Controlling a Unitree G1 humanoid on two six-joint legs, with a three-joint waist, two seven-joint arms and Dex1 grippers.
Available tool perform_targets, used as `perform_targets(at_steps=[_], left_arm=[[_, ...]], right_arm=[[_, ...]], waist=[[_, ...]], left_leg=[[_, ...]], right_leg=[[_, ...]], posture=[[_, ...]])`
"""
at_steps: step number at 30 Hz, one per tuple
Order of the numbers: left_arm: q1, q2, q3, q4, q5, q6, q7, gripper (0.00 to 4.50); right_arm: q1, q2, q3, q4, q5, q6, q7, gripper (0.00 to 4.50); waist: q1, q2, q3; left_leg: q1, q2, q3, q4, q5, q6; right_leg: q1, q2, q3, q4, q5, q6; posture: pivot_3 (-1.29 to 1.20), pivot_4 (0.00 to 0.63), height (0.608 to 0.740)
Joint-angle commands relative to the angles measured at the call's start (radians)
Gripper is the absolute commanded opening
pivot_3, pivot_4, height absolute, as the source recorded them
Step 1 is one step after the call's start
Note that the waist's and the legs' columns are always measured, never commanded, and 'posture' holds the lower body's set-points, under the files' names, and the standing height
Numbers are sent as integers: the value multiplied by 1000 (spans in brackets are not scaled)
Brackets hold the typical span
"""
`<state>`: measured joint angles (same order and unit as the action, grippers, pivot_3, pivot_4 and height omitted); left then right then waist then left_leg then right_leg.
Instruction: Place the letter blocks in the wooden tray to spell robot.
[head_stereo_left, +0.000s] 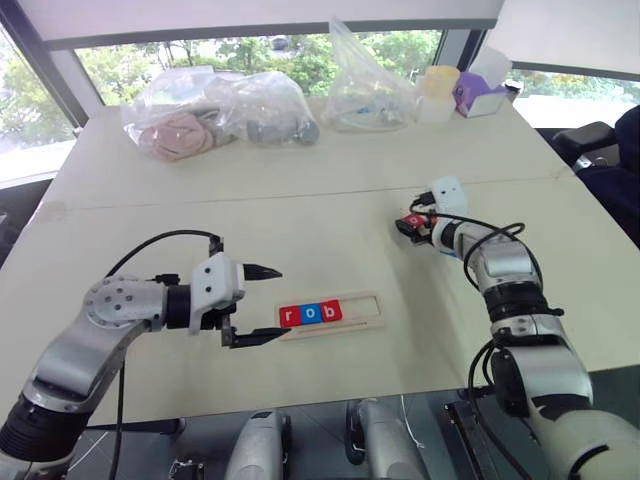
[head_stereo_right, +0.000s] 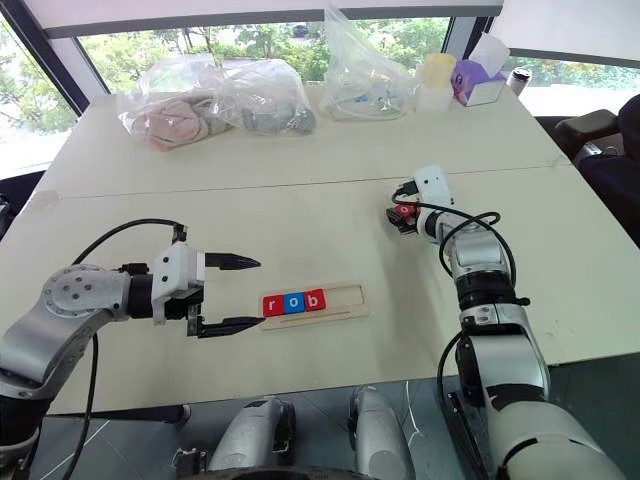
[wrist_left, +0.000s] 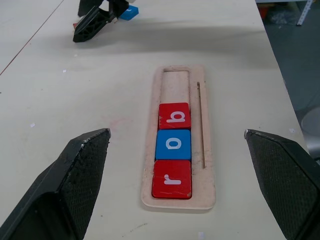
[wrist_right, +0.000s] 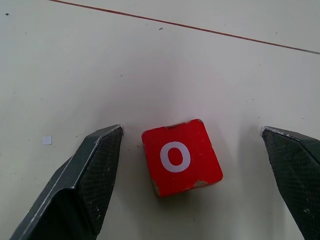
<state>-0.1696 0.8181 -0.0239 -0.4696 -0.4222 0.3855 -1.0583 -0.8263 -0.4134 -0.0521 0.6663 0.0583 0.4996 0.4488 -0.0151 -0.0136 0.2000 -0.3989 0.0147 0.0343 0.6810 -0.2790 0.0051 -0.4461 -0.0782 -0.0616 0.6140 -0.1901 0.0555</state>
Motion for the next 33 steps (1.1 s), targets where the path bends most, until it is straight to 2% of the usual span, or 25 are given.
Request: perform_targets(at_steps=[1, 5, 9, 15, 20, 24, 29, 33], left_arm=[[-9, 3, 10, -18, -2, -2, 11, 4500], [-2, 5, 14, -24, -4, 0, 18, 4500], [0, 4, 12, -24, -2, -3, 24, 4500], [-3, -6, -2, -19, 3, -12, 26, 4500], [-6, -13, -15, 0, 9, -31, 11, 4500], [-18, -15, -22, 23, 8, -43, -9, 4500], [-36, -17, -27, 46, 5, -52, -27, 4500], [-59, -27, -38, 62, 6, -52, -33, 4500]], right_arm=[[-37, -8, -10, 53, 11, -15, 25, 4450], [-29, -9, 6, 47, 10, 16, 62, 3249], [19, -9, 10, -45, 18, 89, 80, 1250], [98, 12, -62, -352, 81, 320, 0, 1250], [265, 82, -165, -940, 172, 765, -114, 1250], [401, 124, -186, -1255, 167, 1004, -182, 1250], [480, 162, -198, -1422, 159, 1114, -228, 1250], [513, 157, -183, -1428, 151, 1108, -249, 1250]], waist=[[-1, 0, 0], [-1, 0, 0], [1, 0, 0], [4, 0, 0], [7, 1, 0], [8, 1, 0], [3, 1, 0], [3, 1, 0]], left_leg=[[0, 0, 0, 0, 0, 0], [1, 0, 0, 0, 0, 0], [2, 0, 0, 0, 0, 0], [2, 0, -1, 0, 0, 0], [0, 0, -2, -1, 0, 0], [-2, 1, -3, -1, 0, 0], [-4, 1, -2, 1, 0, 0], [-5, 1, -2, 1, 0, 0]], right_leg=[[0, 0, 0, 0, 0, 0], [1, 0, 0, 0, 0, 0], [2, 0, 0, 0, 0, 0], [2, 0, 0, 0, 0, 0], [0, 0, 0, 0, 0, 1], [-1, 0, -1, 0, -2, 2], [-3, -1, -1, -1, -3, 3], [-4, -1, -1, 0, -3, 3]], posture=[[0, 150, 740], [0, 150, 740], [0, 150, 740], [0, 150, 740], [0, 150, 740], [0, 150, 740], [0, 150, 740], [0, 150, 740]])
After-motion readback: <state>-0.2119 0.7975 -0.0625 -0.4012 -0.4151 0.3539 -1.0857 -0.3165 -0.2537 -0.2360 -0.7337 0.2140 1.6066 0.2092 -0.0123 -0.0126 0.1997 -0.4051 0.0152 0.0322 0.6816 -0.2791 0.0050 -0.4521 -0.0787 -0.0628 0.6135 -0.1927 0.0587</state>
